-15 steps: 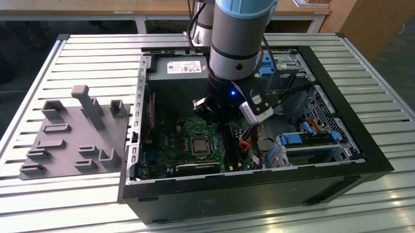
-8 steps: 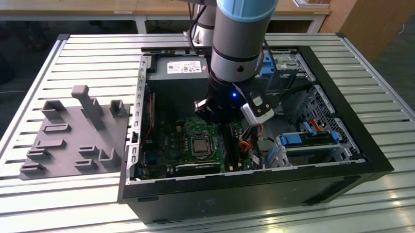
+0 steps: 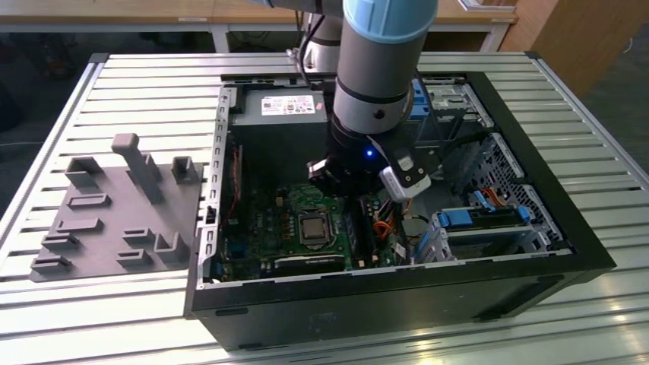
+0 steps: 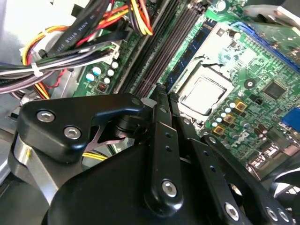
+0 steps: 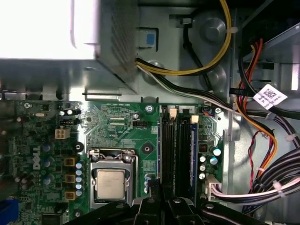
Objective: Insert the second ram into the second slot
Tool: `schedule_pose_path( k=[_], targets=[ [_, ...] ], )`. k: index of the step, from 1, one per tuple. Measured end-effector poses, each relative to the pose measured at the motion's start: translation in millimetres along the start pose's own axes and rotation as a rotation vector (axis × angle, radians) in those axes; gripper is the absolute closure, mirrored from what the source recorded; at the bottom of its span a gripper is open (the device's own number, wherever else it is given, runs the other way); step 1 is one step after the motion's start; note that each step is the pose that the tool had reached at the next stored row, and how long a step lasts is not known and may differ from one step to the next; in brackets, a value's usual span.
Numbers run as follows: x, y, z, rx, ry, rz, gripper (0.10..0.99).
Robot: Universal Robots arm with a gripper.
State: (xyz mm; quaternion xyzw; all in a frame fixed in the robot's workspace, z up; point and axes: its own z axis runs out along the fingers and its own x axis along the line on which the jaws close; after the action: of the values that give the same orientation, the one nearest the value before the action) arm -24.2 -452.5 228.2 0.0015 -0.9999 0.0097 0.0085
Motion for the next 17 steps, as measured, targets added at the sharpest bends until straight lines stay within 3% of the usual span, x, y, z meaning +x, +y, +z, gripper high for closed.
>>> schedule_pose_path(
  k=[8,17],
  targets=[
    [-1.8,-0.4,4.7,0.0,0.0013,0.002,0.953],
    [-1.9,-1.4,5.1,0.0,0.0013,0.001,0.953]
  ],
)
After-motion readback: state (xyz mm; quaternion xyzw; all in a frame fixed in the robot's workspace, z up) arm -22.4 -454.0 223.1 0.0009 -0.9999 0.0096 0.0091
